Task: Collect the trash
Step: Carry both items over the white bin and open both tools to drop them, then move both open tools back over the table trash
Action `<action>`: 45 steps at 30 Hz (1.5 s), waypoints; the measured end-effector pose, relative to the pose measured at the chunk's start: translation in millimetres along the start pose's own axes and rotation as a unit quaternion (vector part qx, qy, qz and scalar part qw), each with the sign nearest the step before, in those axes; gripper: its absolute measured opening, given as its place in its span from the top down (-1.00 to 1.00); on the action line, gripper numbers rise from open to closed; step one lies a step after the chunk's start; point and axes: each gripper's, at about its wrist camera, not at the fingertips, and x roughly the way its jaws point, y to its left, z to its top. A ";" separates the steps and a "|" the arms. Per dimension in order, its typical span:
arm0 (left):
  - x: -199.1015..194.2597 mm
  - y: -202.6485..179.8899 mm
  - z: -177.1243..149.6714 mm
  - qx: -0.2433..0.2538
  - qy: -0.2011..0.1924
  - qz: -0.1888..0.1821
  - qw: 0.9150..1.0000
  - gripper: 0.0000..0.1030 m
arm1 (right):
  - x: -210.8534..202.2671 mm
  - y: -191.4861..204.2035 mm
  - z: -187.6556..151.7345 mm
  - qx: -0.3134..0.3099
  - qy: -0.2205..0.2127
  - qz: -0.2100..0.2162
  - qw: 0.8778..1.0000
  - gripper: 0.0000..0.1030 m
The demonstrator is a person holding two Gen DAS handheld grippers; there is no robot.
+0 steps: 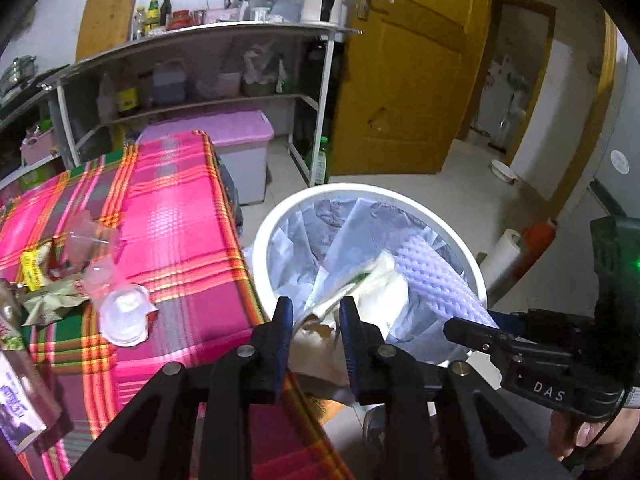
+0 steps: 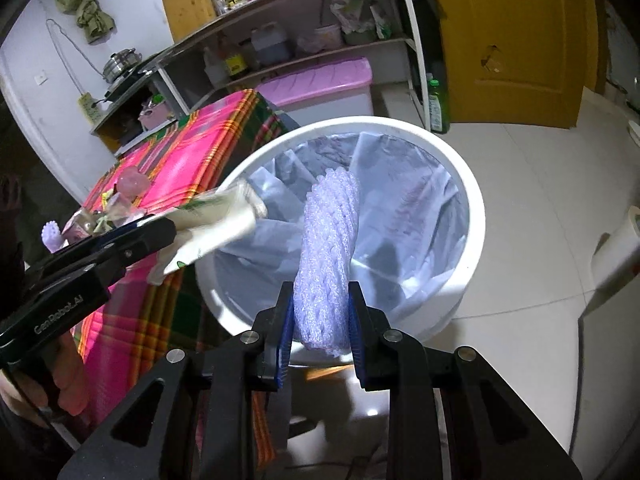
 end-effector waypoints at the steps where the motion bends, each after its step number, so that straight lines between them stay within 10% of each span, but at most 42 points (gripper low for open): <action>1: 2.9 -0.6 0.0 -0.001 0.003 -0.003 1.000 0.51 | 0.1 -0.9 -0.3 -0.001 0.001 -0.001 1.000 0.39; 4: 9.1 -1.8 0.5 0.001 0.010 -0.004 1.000 0.49 | 0.1 -3.5 0.7 0.001 0.000 -0.002 1.000 0.12; 20: -16.6 3.1 -2.0 -0.019 -0.020 -0.023 0.999 0.30 | -26.3 11.1 -0.9 -0.013 -0.036 0.008 0.999 0.11; 45: -121.6 35.3 -44.8 -0.053 -0.093 0.051 0.993 0.23 | -48.8 88.2 -15.1 -0.099 -0.043 0.070 0.992 0.04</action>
